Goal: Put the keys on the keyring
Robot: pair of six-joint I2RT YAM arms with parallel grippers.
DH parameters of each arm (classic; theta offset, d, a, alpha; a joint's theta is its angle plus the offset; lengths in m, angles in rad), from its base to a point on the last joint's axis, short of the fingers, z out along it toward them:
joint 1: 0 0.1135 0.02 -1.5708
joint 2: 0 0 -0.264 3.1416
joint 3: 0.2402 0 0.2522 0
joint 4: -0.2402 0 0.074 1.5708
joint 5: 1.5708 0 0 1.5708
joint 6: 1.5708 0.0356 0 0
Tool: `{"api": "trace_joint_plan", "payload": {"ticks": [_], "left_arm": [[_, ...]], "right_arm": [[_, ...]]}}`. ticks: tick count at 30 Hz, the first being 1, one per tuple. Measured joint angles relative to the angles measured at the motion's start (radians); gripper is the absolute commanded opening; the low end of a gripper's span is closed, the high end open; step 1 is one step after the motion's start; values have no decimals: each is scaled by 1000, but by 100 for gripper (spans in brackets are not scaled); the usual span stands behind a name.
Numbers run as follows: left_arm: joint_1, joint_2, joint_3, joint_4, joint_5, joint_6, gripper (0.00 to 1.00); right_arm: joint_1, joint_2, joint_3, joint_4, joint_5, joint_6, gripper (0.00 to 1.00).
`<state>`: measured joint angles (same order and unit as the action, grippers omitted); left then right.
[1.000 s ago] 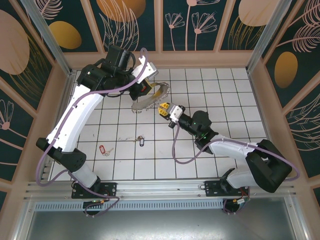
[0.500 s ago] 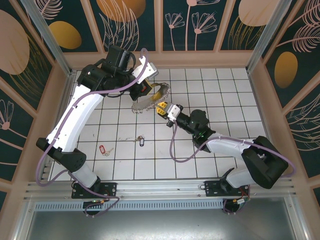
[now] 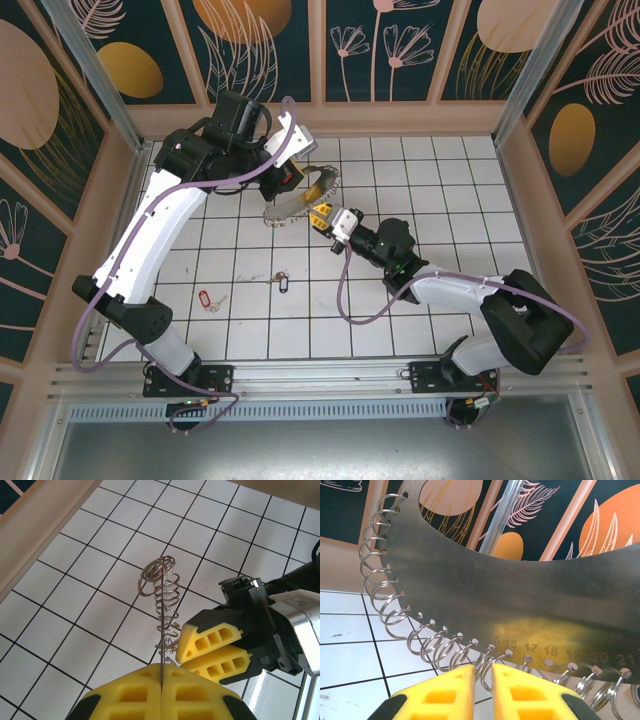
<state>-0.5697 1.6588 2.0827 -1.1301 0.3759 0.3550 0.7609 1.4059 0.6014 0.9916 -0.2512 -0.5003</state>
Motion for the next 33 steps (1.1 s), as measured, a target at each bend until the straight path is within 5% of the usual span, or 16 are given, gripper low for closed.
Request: {"api": "trace_joint_plan", "payload": {"ticks": [33], "left_arm": [[0, 0, 0, 0, 0, 0, 0]], "right_arm": [[0, 42, 24, 7, 41, -19, 25]]}}
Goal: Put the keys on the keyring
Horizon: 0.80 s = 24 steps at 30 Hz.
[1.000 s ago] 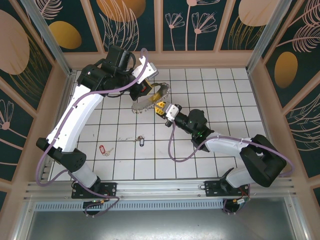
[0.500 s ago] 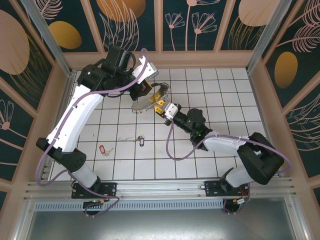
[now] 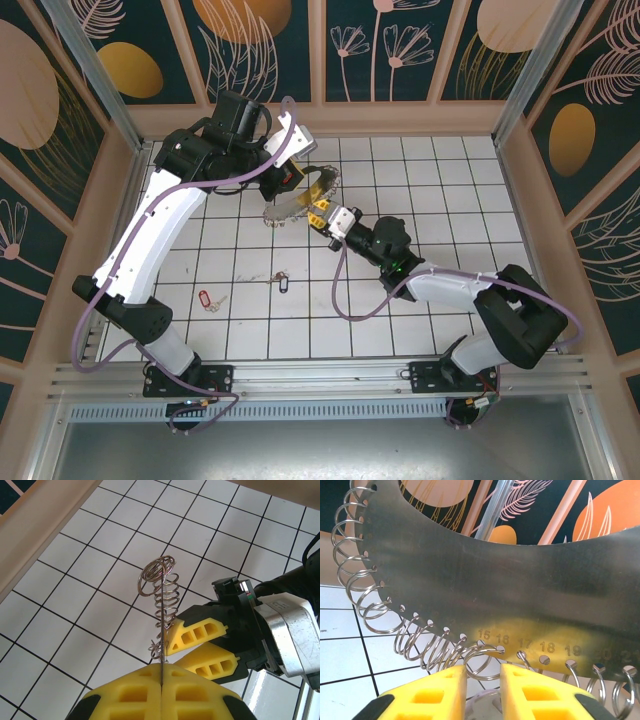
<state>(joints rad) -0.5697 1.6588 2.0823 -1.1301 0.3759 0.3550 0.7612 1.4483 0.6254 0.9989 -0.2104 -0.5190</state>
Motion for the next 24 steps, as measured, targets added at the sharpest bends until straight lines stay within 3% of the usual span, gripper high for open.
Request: {"api": "trace_joint_plan", "payload": {"ticks": [24], "left_arm": [[0, 0, -3, 0, -18, 0, 0]], "right_arm": [[0, 5, 5, -4, 0, 0, 28]]}}
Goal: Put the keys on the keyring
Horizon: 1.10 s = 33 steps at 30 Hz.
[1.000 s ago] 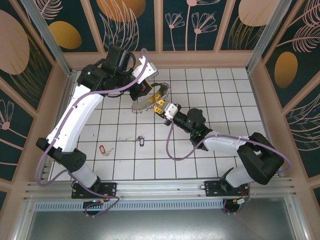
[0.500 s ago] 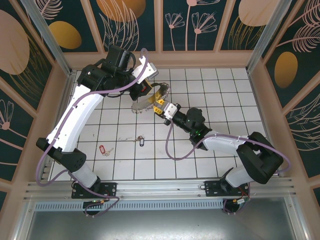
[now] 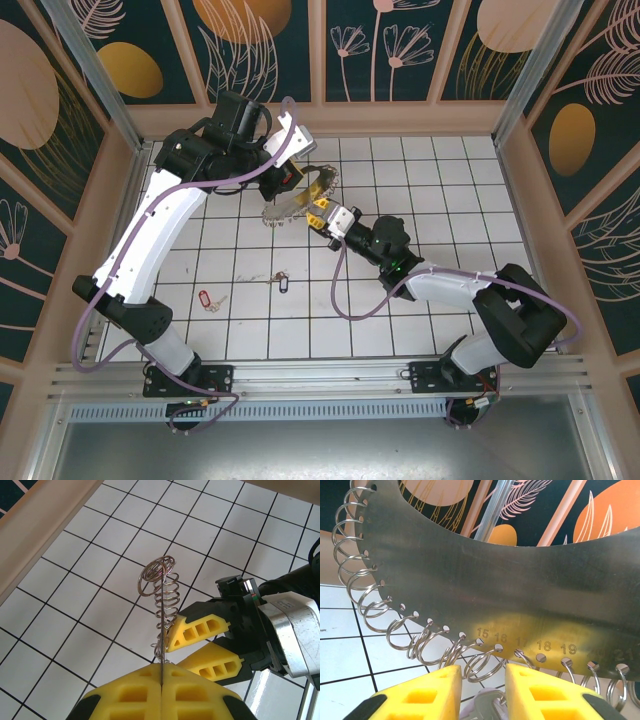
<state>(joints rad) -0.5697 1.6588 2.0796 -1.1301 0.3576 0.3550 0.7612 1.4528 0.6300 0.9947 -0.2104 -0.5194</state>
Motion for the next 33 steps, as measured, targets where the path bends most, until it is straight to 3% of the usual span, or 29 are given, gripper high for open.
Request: {"api": "trace_joint_plan", "payload": {"ticks": [11, 33], "left_arm": [[0, 0, -1, 0, -1, 0, 0], [0, -1, -10, 2, -3, 0, 0]], "right_arm": [[1, 15, 15, -6, 9, -4, 28], [11, 58, 16, 52, 71, -3, 14]]}}
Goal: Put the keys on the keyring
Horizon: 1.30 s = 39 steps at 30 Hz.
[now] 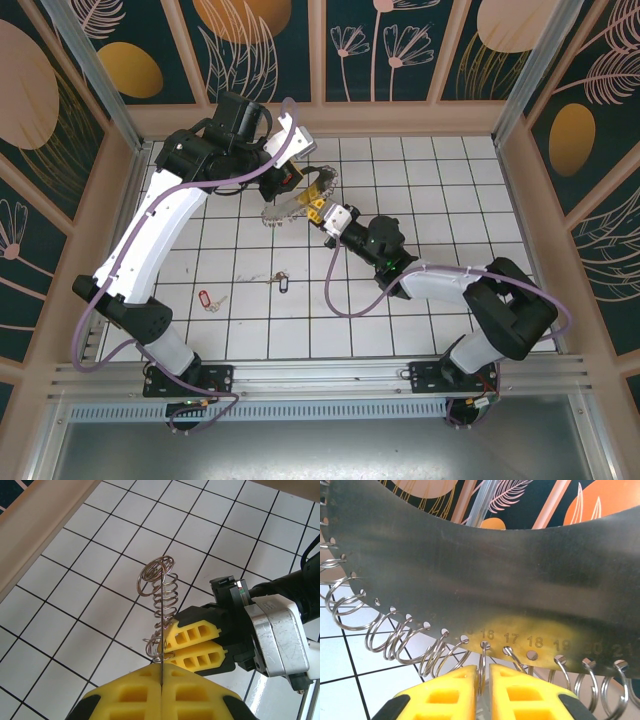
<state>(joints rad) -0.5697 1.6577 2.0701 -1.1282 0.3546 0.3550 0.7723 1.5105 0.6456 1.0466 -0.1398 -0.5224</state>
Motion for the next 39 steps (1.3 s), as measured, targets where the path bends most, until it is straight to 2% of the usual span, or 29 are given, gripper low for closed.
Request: {"api": "trace_joint_plan", "payload": {"ticks": [7, 15, 25, 30, 35, 39], "left_arm": [[0, 0, -2, 4, 0, -1, 0], [0, 0, -4, 10, 0, -2, 0], [0, 0, -4, 10, 0, -8, 0], [0, 0, -4, 10, 0, -9, 0], [0, -4, -18, 25, -5, -13, 0], [0, -8, -37, 42, -31, -35, 0]], "right_arm": [[0, 13, 0, 28, 9, 5, 10], [0, 13, 0, 28, 17, 5, 15], [0, 24, 0, 31, 20, 6, 15], [0, 25, -5, 34, 22, 7, 10], [0, 25, -7, 39, 35, 8, 0], [0, 24, -16, 48, 39, 12, 0]]}}
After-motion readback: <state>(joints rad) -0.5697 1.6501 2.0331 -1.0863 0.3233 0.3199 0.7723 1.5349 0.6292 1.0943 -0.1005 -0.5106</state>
